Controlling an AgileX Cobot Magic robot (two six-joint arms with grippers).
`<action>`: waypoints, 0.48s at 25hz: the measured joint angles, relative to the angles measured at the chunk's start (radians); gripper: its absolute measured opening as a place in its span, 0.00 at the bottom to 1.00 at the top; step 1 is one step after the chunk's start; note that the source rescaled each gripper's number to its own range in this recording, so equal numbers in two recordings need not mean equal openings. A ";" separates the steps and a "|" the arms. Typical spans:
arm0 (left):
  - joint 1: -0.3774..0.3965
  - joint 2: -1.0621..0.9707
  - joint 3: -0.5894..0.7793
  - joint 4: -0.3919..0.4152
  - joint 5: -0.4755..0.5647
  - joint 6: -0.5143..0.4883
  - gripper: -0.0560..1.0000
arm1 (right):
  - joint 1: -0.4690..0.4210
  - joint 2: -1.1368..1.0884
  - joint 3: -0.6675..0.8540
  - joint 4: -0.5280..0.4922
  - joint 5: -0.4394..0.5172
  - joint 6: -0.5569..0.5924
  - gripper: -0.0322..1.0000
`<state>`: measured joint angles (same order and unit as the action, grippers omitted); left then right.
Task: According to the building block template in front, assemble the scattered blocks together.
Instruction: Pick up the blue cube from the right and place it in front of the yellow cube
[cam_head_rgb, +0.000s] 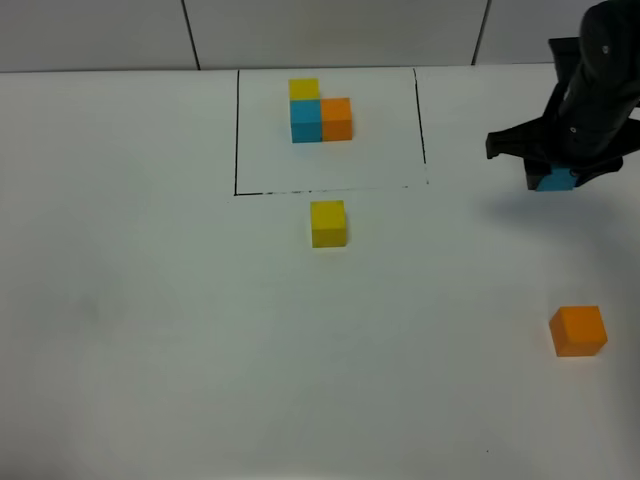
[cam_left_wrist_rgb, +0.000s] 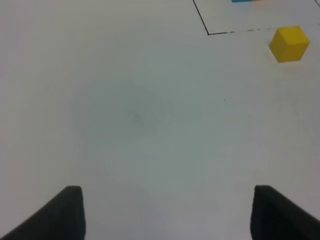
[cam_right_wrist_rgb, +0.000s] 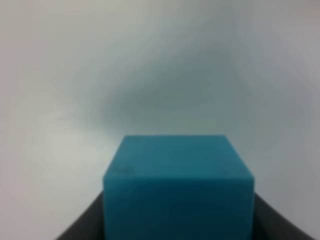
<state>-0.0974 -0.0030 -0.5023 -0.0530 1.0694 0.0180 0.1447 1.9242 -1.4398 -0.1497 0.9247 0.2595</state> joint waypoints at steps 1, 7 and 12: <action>0.000 0.000 0.000 0.000 0.000 0.000 0.51 | 0.035 -0.015 0.000 -0.014 0.014 0.033 0.05; 0.000 0.000 0.000 0.000 0.000 0.000 0.51 | 0.222 -0.043 0.008 -0.034 0.065 0.188 0.05; 0.000 0.000 0.000 0.000 0.000 0.000 0.51 | 0.329 -0.043 0.032 -0.041 0.080 0.267 0.05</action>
<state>-0.0974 -0.0030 -0.5023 -0.0530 1.0694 0.0180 0.4735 1.8808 -1.4076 -0.1908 1.0043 0.5269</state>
